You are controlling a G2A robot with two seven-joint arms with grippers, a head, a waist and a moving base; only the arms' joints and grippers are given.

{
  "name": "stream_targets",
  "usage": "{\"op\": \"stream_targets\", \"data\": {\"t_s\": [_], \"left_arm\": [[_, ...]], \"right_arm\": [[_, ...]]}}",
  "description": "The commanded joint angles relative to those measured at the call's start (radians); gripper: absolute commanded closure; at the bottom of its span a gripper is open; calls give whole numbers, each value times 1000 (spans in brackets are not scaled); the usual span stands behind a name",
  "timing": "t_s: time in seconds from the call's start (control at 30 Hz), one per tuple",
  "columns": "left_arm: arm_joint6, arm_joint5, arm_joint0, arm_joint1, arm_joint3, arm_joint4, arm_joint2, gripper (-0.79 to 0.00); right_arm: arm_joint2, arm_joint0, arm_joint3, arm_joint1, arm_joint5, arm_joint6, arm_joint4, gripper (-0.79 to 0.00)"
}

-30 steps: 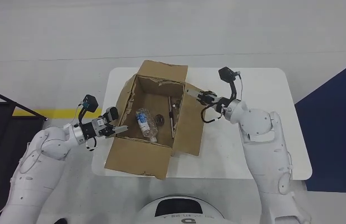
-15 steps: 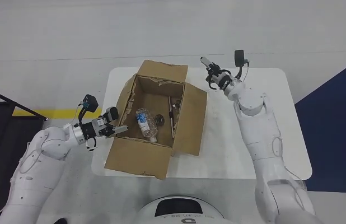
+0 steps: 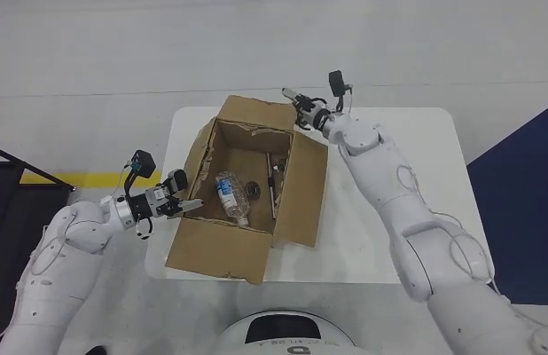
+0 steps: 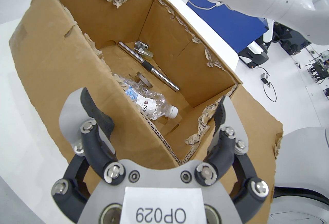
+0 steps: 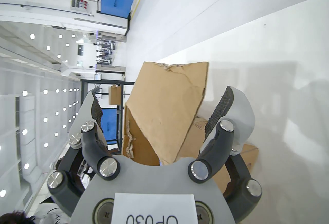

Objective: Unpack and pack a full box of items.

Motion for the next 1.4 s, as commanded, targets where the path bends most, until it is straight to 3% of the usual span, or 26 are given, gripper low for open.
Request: {"op": "stream_targets", "data": {"t_s": [0.0,0.13,0.3,0.63,0.93,1.27,1.37], "left_arm": [[0,0,0,0,0,0,0,-785],[0,0,0,0,0,0,0,-785],[0,0,0,0,0,0,0,-785],[0,0,0,0,0,0,0,-785],[0,0,0,0,0,0,0,-785],[4,5,0,0,0,0,-1,-785],[39,-11,15,6,0,32,-41,-785]], "right_arm": [[37,8,37,6,-80,51,87,-785],[91,11,69,22,-183,178,201,-785],[121,0,63,33,-241,395,304,-785],[92,-10,9,45,-285,676,311,-785],[-18,-19,-95,43,-244,676,130,-785],[-41,-39,-181,50,-203,616,106,-785],[-47,-45,-206,52,-187,603,102,-785]]}}
